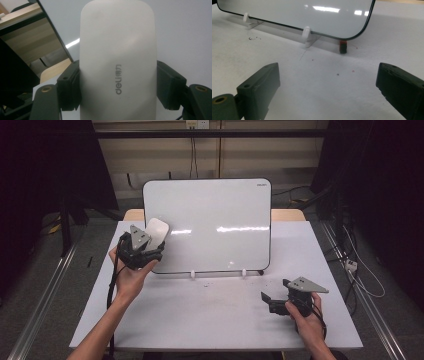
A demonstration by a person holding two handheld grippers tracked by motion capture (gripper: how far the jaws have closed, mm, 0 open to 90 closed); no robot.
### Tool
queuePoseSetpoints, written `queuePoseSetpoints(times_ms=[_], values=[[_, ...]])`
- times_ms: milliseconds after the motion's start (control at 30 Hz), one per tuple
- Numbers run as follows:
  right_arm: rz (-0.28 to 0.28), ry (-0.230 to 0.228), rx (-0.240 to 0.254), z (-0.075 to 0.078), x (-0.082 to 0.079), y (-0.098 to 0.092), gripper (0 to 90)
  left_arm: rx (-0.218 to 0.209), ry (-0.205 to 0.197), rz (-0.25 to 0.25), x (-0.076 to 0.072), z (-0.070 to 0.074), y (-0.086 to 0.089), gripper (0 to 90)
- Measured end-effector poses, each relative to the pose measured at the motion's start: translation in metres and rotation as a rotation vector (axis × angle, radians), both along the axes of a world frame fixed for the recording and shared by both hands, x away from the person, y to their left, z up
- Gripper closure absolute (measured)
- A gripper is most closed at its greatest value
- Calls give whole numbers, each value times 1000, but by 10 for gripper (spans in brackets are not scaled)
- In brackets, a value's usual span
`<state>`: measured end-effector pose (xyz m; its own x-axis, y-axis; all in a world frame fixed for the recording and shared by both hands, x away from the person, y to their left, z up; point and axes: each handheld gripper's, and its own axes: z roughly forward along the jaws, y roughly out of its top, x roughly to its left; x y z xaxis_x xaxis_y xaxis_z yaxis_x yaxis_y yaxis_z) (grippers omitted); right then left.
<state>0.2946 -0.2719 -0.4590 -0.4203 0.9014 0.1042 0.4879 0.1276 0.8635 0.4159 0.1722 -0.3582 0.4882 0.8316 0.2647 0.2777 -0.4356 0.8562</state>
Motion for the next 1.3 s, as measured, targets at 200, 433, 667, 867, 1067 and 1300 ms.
queuePoseSetpoints(times_ms=[200, 433, 667, 867, 1067, 1300], values=[[-3, 1, 0, 0, 1, 1, 53, 13, 0, -13, -5, -6, 3, 312], [1, 3, -12, 0, 4, 4, 54, 19, 11, -25, -11, -15, 6, 311], [-5, 1, -7, 0, 3, 3, 54, 50, 22, -34, -18, -22, 2, 312], [1, -3, -5, 0, 0, 2, 53, 80, 39, -52, -17, -32, -10, 312], [-1, -3, -5, 0, 0, 0, 53, 94, 41, -62, -13, -37, -17, 312], [4, -1, -9, 0, 1, 1, 54, 134, 32, -57, -5, -45, -21, 312]])
